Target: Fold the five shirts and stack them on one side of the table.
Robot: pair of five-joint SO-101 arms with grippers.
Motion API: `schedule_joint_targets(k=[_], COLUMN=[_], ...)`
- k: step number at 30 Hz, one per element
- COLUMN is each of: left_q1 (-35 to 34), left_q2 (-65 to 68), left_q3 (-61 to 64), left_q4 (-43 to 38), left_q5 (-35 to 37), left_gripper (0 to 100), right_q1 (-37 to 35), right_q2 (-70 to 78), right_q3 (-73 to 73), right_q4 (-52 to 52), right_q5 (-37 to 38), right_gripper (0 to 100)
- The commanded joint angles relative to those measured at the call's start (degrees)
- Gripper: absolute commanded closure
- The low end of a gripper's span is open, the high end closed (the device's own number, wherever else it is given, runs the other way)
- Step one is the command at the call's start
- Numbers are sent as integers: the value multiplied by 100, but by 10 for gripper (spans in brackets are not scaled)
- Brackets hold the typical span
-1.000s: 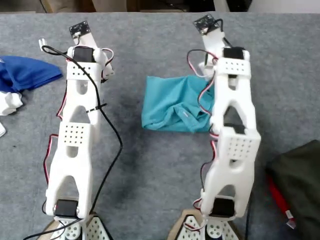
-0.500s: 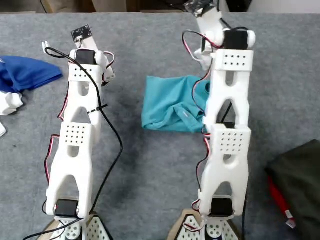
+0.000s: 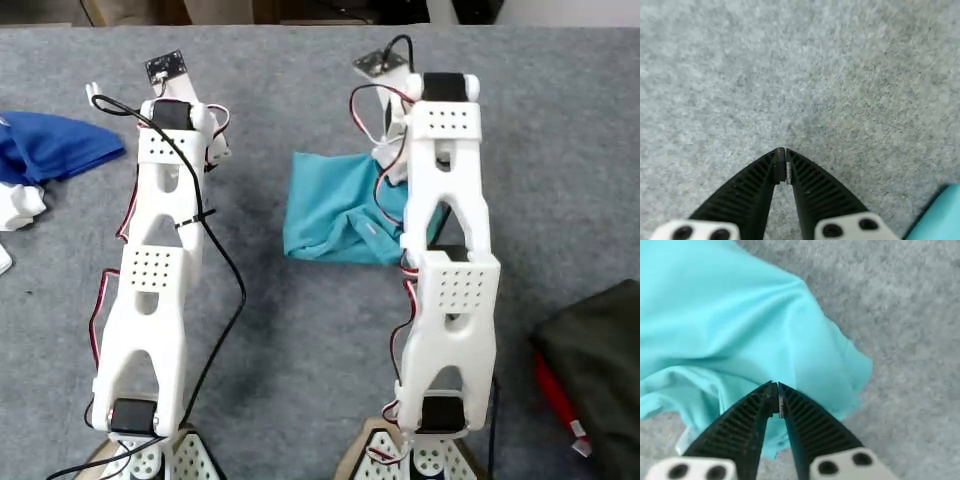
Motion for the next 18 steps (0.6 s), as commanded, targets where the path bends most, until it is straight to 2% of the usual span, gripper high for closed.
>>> schedule_joint_targets(k=[1,11,14,18], left_q1=[35,53,53,62], left_q2=[-75,-66,-66,-66], left_q3=[-255,-255,-255,-211], left_q4=[-79,-79,-97,-176], left_q5=[-70,-70,-70,-70], left_gripper=[980,980,980,980], right_q1=[215,910,804,330], right_q2=[-514,-514,-567,-936], right_q3=[312,927,954,576], right_q4=[-607,-1960,-1925,-1055], right_q5=[0,580,738,835], right_gripper=[995,995,995,995])
